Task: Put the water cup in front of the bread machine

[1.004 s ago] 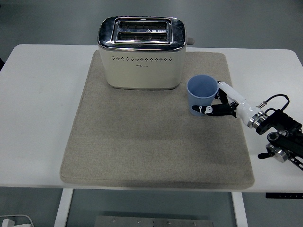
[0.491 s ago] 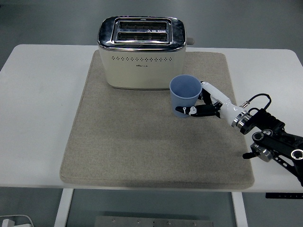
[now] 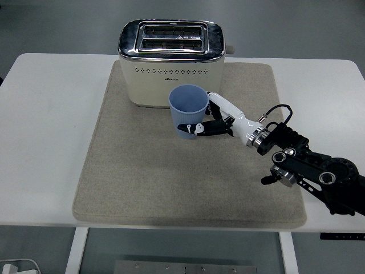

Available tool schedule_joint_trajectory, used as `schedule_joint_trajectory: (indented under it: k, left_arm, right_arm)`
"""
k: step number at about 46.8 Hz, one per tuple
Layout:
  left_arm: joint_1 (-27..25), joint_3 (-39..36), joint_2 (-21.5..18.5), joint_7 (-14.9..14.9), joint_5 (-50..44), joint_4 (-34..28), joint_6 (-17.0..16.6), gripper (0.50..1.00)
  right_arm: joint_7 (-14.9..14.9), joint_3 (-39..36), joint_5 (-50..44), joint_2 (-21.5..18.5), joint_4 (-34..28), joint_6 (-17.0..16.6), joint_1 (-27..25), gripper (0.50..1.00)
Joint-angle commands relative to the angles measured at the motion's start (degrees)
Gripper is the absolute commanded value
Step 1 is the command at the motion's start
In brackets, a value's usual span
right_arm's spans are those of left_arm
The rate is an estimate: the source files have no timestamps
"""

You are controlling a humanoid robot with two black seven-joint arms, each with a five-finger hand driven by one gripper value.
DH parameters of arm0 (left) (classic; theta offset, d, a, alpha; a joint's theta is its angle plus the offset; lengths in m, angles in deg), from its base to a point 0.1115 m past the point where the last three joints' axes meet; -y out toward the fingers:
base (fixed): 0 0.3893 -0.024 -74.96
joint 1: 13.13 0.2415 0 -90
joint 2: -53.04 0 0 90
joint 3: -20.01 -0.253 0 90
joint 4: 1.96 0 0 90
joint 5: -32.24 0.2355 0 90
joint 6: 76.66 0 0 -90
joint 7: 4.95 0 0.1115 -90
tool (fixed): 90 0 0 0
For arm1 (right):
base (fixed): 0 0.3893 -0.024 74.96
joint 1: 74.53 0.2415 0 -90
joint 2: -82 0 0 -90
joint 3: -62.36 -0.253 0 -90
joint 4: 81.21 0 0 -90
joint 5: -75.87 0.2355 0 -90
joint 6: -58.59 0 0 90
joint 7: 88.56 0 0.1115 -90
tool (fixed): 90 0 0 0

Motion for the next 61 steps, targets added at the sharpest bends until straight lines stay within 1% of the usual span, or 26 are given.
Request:
schedule_joint_trajectory:
  k: [1,5,12,16,21,23,29,30,32,34,39,61]
  left_arm:
    - [0.0,0.0,0.0,0.0,0.0,0.0,0.1,1.0]
    - [0.0,0.0,0.0,0.0,0.0,0.0,0.0,1.0]
    - [0.0,0.0,0.0,0.0,0.0,0.0,0.0,1.0]
    - [0.0,0.0,0.0,0.0,0.0,0.0,0.1,1.0]
    - [0.0,0.0,0.0,0.0,0.0,0.0,0.0,1.0]
    - [0.0,0.0,0.0,0.0,0.0,0.0,0.0,1.0]
    - [0.0,0.0,0.0,0.0,0.0,0.0,0.0,1.0]
    - [0.0,0.0,0.0,0.0,0.0,0.0,0.1,1.0]
    - [0.0,0.0,0.0,0.0,0.0,0.0,0.1,1.0]
    - [0.0,0.0,0.0,0.0,0.0,0.0,0.0,1.0]
    - [0.0,0.0,0.0,0.0,0.0,0.0,0.1,1.0]
    - [0.0,0.0,0.0,0.0,0.0,0.0,0.1,1.0]
  right_arm:
    - [0.0,0.1,0.0,-2.2,-2.2,0.0,0.5,0.5]
    - [0.0,0.2,-0.1,-4.6,-4.4,-0.2,1.1,0.5]
    - [0.0,0.2,-0.1,-7.2,-7.8,-0.6,1.1,0.5]
    - [0.0,0.3,-0.1,-8.3,-8.8,-0.7,1.4,0.5]
    - [-0.1,0.3,0.0,-8.4,-9.5,-0.7,1.5,0.5]
    - [-0.1,0.2,-0.1,-8.4,-9.6,-0.7,1.5,0.594]
    - [-0.1,0.3,-0.1,-8.5,-9.6,-0.7,1.4,0.754]
    - [-0.1,0.3,-0.1,-8.5,-9.6,-0.7,1.4,0.796]
    - [-0.1,0.3,-0.1,-8.5,-9.7,-0.7,1.4,0.929]
    - [-0.1,0.3,-0.2,-8.7,-9.6,-0.7,1.4,0.936]
    - [-0.1,0.3,-0.2,-9.3,-9.6,-0.7,1.4,0.934]
    - [-0.2,0.3,-0.2,-9.2,-9.6,-0.7,1.6,0.936]
